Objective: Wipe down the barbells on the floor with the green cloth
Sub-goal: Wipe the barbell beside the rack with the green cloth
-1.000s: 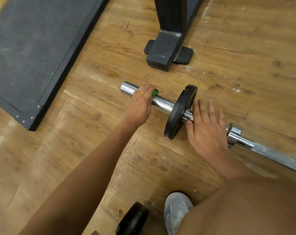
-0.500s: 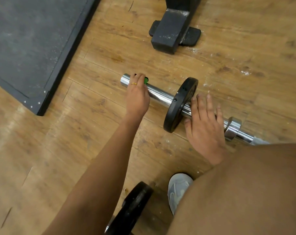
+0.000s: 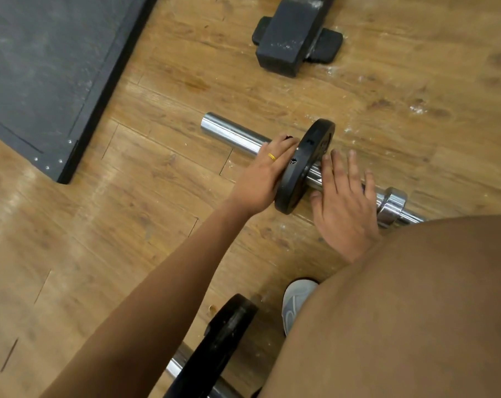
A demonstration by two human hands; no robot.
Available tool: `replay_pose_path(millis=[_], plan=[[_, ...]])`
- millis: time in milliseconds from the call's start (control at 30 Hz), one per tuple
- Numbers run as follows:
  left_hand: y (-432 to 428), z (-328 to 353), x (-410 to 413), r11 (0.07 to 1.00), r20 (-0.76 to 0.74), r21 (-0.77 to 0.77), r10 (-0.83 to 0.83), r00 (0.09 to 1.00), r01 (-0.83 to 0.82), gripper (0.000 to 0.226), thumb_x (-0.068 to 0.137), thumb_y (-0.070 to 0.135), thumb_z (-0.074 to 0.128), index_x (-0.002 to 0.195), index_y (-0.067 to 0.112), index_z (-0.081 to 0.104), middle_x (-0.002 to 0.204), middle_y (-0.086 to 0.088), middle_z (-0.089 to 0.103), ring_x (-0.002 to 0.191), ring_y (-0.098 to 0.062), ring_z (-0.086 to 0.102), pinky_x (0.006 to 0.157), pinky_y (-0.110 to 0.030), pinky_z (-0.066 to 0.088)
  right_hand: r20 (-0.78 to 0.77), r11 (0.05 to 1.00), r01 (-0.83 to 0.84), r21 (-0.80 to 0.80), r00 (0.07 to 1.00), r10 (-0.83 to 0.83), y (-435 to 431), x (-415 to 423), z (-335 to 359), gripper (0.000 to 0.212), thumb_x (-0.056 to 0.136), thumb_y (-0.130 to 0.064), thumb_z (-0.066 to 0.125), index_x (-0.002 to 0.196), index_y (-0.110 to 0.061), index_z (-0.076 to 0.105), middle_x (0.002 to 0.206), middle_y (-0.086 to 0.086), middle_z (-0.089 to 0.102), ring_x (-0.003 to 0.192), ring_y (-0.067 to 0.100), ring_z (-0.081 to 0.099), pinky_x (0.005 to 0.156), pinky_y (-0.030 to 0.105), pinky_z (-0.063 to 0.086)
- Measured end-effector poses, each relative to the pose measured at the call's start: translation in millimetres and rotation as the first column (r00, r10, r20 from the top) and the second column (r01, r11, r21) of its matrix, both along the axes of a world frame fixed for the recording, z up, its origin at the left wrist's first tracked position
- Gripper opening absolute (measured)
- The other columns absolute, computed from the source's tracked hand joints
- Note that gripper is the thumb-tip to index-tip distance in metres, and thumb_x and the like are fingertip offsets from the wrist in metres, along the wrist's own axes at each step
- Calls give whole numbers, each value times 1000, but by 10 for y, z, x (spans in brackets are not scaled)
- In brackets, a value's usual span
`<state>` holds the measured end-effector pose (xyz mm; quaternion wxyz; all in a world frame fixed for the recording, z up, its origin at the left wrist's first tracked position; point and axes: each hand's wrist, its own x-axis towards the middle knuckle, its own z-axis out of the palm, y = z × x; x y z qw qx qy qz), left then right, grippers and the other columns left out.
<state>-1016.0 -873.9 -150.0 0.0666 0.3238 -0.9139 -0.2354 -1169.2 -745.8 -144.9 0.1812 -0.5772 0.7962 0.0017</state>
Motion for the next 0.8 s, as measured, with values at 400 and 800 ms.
replay_pose_path(millis=[400,800], plan=[[-438,-54,101,979,66,-92,-176,982,182,51,102,6,42,153,7,37,158,-11,39,152,-28,24,124,-47,14,-1,998,11,-63,1000,-11,-96,-114,-28,63,105,-33,31,161,-12,9,168,5,9,155,25,-5,123,52,5],[-450,-246,-195,965,-51,-223,132,990,-141,50,96,-2,49,145,6,48,148,-11,50,148,-28,33,119,-56,25,-112,994,-1,-108,994,-11,-278,-301,-155,64,104,-39,19,158,-7,18,165,12,22,154,32,9,121,58,18]])
